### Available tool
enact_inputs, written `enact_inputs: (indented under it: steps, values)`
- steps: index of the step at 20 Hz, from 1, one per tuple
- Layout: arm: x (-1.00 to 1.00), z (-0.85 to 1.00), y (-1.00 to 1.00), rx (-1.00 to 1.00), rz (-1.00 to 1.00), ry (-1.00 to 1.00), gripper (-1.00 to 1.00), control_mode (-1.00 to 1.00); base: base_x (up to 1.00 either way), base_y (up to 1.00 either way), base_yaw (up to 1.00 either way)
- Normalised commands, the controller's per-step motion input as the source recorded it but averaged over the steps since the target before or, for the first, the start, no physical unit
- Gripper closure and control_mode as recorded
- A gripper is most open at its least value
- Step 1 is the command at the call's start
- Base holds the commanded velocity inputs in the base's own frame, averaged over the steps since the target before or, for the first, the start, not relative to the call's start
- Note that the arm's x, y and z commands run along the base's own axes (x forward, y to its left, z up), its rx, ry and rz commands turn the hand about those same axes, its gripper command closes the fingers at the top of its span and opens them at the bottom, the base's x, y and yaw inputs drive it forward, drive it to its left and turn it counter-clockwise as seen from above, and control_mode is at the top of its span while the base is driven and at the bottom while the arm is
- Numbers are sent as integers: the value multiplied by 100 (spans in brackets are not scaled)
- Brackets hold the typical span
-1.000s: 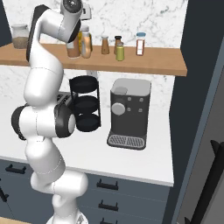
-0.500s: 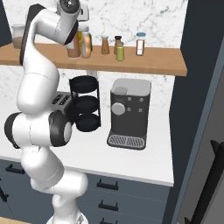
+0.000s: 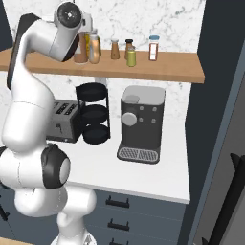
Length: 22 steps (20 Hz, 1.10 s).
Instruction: Put the shaker and condiment bottle from the counter next to their counterparts in the cabinet.
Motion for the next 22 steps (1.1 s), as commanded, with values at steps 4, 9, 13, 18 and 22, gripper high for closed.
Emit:
enact_inputs:
  steps: [4, 9, 13, 18, 22]
  values:
    - [-77, -20, -3, 7, 0, -6, -100, -100, 0, 0, 0]
    - [-76, -22, -4, 6, 1, -2, -100, -100, 0, 0, 0]
    - [-83, -40, 0, 1, 3, -2, -100, -100, 0, 0, 0]
    - [-75, -45, 0, 0, 13, -1, -100, -100, 0, 0, 0]
    - [-69, -66, 0, 0, 15, 0, -100, -100, 0, 0, 0]
